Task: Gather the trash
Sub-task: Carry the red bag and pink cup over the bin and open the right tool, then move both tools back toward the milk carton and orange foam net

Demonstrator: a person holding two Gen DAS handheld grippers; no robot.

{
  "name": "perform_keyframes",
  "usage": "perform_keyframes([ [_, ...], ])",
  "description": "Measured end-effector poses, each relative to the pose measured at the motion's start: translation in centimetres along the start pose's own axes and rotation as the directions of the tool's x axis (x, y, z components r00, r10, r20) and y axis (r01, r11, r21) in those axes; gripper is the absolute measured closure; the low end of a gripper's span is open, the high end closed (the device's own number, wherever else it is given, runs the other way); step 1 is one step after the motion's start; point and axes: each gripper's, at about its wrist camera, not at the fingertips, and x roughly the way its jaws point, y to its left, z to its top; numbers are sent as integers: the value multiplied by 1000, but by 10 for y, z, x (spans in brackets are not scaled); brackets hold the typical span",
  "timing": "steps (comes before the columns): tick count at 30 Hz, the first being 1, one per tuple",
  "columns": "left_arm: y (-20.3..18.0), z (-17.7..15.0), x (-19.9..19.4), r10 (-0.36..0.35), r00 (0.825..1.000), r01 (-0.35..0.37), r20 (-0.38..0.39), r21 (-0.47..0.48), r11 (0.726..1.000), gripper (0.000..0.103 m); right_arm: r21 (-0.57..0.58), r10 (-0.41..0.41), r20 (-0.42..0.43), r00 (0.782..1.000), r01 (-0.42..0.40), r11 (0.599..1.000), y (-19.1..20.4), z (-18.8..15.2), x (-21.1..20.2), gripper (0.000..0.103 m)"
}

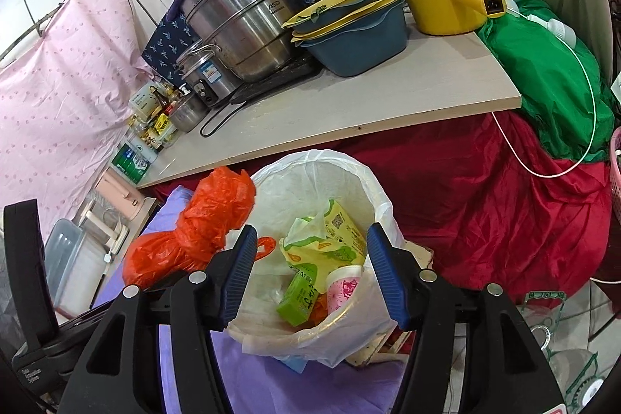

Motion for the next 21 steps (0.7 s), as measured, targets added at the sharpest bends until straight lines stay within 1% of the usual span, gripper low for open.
perform_keyframes([
  [2,-2,0,1,4,1000,-4,4,-3,1000,54,-5,3,-1,1000,-3,1000,1,0,0,46],
  [5,-2,0,0,7,1000,-7,7,-9,1000,49,-18,-2,1,1000,2,1000,4,-1,-2,45],
  [10,2,0,-4,8,1000,-8,11,-24,1000,49,-26,6,3,1000,-6,1000,8,-4,-5,45],
  [15,7,-2,-11,13,1000,-13,21,-38,999,48,-59,15,2,1000,-15,998,21,-7,-10,45],
  [18,13,-2,-16,21,999,-19,31,-53,998,44,-77,24,1,1000,-24,997,28,-9,-12,45],
  [21,22,-4,-23,30,999,-27,42,-69,997,43,-93,35,-1,999,-35,995,38,-12,-14,45],
])
